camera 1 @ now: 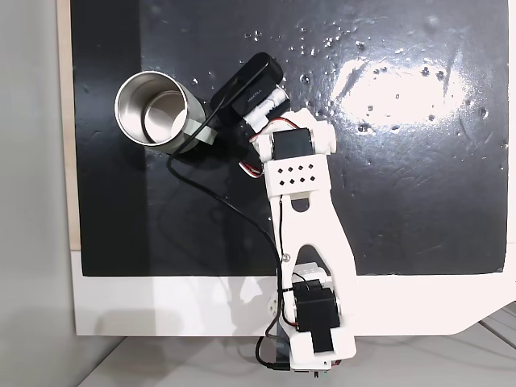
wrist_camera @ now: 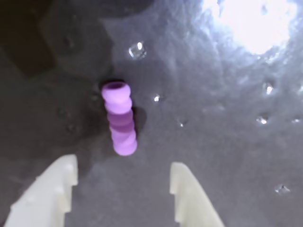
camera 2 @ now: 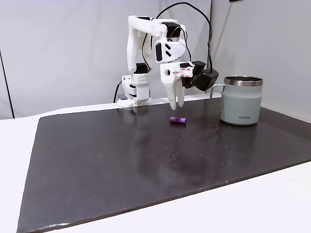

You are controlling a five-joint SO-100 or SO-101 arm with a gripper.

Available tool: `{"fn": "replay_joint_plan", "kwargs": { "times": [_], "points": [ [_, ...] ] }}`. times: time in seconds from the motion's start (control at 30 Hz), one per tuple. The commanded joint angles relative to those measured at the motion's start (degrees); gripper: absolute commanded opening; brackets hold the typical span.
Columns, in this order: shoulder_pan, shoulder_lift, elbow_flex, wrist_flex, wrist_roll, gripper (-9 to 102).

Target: Grasp a pengrip and put it in the cup.

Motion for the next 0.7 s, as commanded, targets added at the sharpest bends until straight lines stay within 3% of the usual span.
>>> {"fn": "replay_joint_plan", "kwargs": {
  "times": [0.0,0.17,0.67],
  "points": [
    [-0.8,-1.3,-3.1,-2.7,-0.5,24],
    [-0.4,-3.3,2.3,-9.9,-0.9,24],
    [0.4,-5.9,9.5,-16.9,-2.9,22]
  ]
}}
